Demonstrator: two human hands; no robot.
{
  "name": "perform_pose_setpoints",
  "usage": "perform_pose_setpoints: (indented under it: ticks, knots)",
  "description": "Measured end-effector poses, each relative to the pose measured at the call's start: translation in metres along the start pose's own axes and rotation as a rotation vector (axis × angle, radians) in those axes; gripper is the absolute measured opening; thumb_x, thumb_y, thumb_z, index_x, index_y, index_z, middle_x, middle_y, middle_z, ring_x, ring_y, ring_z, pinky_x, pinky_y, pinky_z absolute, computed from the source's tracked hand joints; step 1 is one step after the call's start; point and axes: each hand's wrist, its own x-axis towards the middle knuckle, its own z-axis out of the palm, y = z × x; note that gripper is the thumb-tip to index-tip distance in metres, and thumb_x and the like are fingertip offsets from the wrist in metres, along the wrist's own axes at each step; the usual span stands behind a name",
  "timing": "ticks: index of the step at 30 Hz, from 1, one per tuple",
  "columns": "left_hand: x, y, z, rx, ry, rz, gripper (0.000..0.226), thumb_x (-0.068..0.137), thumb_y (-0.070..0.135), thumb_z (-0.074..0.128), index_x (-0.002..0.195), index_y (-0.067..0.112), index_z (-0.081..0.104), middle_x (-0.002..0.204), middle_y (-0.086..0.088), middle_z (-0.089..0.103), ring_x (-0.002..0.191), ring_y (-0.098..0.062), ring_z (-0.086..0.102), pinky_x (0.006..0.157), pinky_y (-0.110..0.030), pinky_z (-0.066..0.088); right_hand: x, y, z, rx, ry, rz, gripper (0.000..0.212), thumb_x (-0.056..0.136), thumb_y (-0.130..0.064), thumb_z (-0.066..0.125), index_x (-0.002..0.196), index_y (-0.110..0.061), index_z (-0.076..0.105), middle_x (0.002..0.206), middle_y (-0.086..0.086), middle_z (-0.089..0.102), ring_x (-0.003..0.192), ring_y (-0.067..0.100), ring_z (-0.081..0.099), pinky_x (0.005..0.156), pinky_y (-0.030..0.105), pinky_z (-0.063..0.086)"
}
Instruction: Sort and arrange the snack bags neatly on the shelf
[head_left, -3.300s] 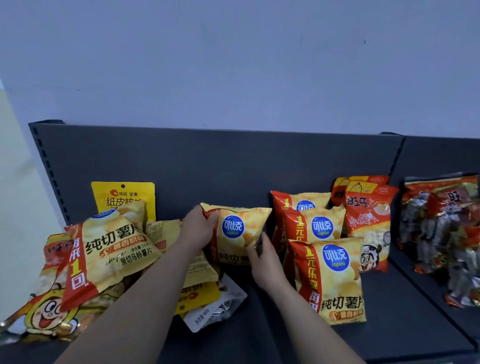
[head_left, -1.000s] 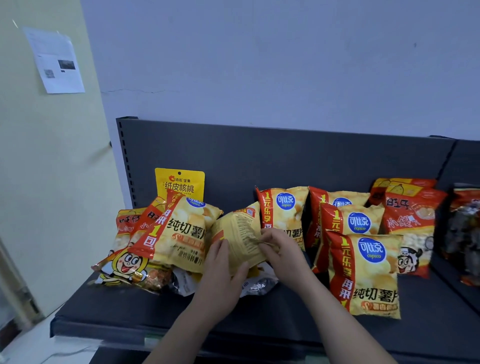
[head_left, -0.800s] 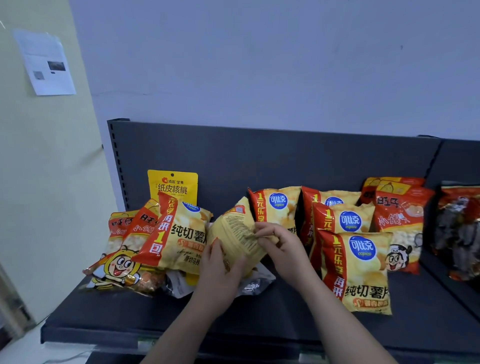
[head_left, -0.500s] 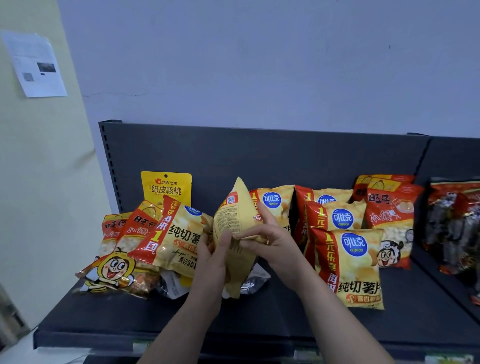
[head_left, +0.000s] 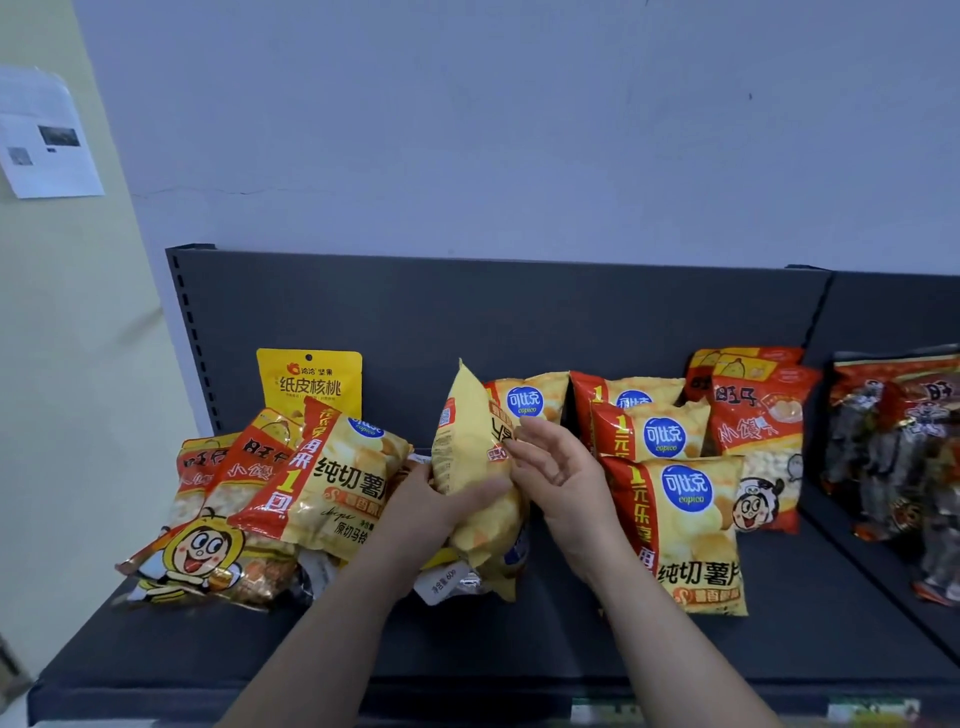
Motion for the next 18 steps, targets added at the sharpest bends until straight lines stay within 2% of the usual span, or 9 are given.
perform_pose_setpoints:
  ticks: [3, 5, 6, 8, 10, 12, 14, 16, 18]
  knots:
    - [0.005, -0.001, -0.001, -0.012, 0.01, 0.043, 0.082, 0.048, 0.033, 0.096, 0.12, 0.022, 0.057, 0.108, -0.004, 0.073, 0.095, -0.024, 0.072, 0.085, -0.047, 0.058, 0.004, 0.004, -0.006, -0.105, 0.047, 0.08, 0.068, 0.082, -0.012, 0.076, 0.14, -0.027, 0.044, 0.13, -0.013, 0.053, 0.12, 0.002, 0.053, 0.09, 0.019, 0.051]
    - [0.006, -0.002, -0.001, -0.142, -0.003, 0.056, 0.078, 0.057, 0.018, 0.091, 0.125, 0.022, 0.052, 0.113, -0.008, 0.071, 0.096, -0.028, 0.071, 0.083, -0.049, 0.058, 0.005, 0.008, -0.013, -0.1, 0.059, 0.238, 0.092, 0.07, -0.036, 0.084, 0.147, -0.026, 0.034, 0.137, -0.007, 0.051, 0.123, 0.01, 0.053, 0.097, 0.029, 0.051]
    - [0.006, -0.003, 0.001, -0.224, -0.014, 0.057, 0.078, 0.06, 0.012, 0.087, 0.128, 0.021, 0.049, 0.116, -0.01, 0.069, 0.097, -0.03, 0.071, 0.081, -0.049, 0.058, 0.004, 0.009, -0.016, -0.061, 0.037, 0.32, 0.099, 0.064, -0.047, 0.085, 0.147, -0.025, 0.035, 0.137, -0.003, 0.054, 0.121, 0.015, 0.057, 0.098, 0.035, 0.052]
    - [0.008, -0.006, 0.005, -0.355, -0.03, 0.045, 0.077, 0.064, 0.007, 0.082, 0.129, 0.024, 0.045, 0.119, -0.013, 0.066, 0.098, -0.034, 0.07, 0.077, -0.049, 0.059, 0.002, 0.013, -0.019, 0.035, -0.04, 0.416, 0.09, 0.063, -0.055, 0.083, 0.138, -0.021, 0.047, 0.126, 0.001, 0.066, 0.11, 0.021, 0.066, 0.097, 0.042, 0.053]
    - [0.011, -0.011, 0.009, -0.369, -0.03, 0.034, 0.072, 0.067, 0.011, 0.08, 0.126, 0.029, 0.043, 0.119, -0.012, 0.064, 0.099, -0.034, 0.07, 0.079, -0.05, 0.058, 0.001, 0.015, -0.023, 0.075, -0.057, 0.407, 0.071, 0.07, -0.049, 0.08, 0.129, -0.019, 0.056, 0.115, 0.003, 0.072, 0.104, 0.022, 0.069, 0.095, 0.043, 0.053]
    - [0.014, -0.014, 0.01, -0.153, -0.022, 0.072, 0.057, 0.075, 0.023, 0.079, 0.121, 0.036, 0.047, 0.123, -0.004, 0.064, 0.102, -0.026, 0.069, 0.086, -0.047, 0.057, 0.001, 0.013, -0.027, 0.018, 0.006, 0.348, 0.066, 0.069, -0.045, 0.08, 0.125, -0.018, 0.058, 0.109, 0.001, 0.074, 0.098, 0.019, 0.071, 0.088, 0.038, 0.057]
    - [0.015, -0.014, 0.009, 0.071, -0.038, 0.112, 0.044, 0.077, 0.037, 0.076, 0.113, 0.046, 0.052, 0.121, 0.006, 0.064, 0.104, -0.015, 0.068, 0.089, -0.039, 0.057, 0.004, 0.015, -0.032, -0.052, 0.104, 0.317, 0.061, 0.069, -0.041, 0.081, 0.122, -0.02, 0.059, 0.106, -0.002, 0.074, 0.092, 0.015, 0.072, 0.078, 0.031, 0.059]
    - [0.014, -0.018, 0.005, 0.002, -0.119, 0.11, 0.056, 0.071, 0.043, 0.079, 0.119, 0.044, 0.051, 0.12, 0.005, 0.065, 0.104, -0.015, 0.068, 0.088, -0.036, 0.057, 0.005, 0.018, -0.033, -0.03, 0.15, 0.314, 0.05, 0.076, -0.038, 0.078, 0.12, -0.024, 0.059, 0.106, -0.004, 0.073, 0.091, 0.014, 0.072, 0.076, 0.03, 0.059]
    - [0.01, -0.024, 0.004, -0.098, -0.18, 0.115, 0.075, 0.067, 0.041, 0.086, 0.131, 0.037, 0.047, 0.122, 0.002, 0.065, 0.106, -0.016, 0.068, 0.085, -0.033, 0.057, 0.006, 0.021, -0.031, -0.005, 0.132, 0.331, 0.046, 0.081, -0.042, 0.072, 0.122, -0.027, 0.058, 0.109, -0.004, 0.073, 0.096, 0.015, 0.071, 0.083, 0.033, 0.058]
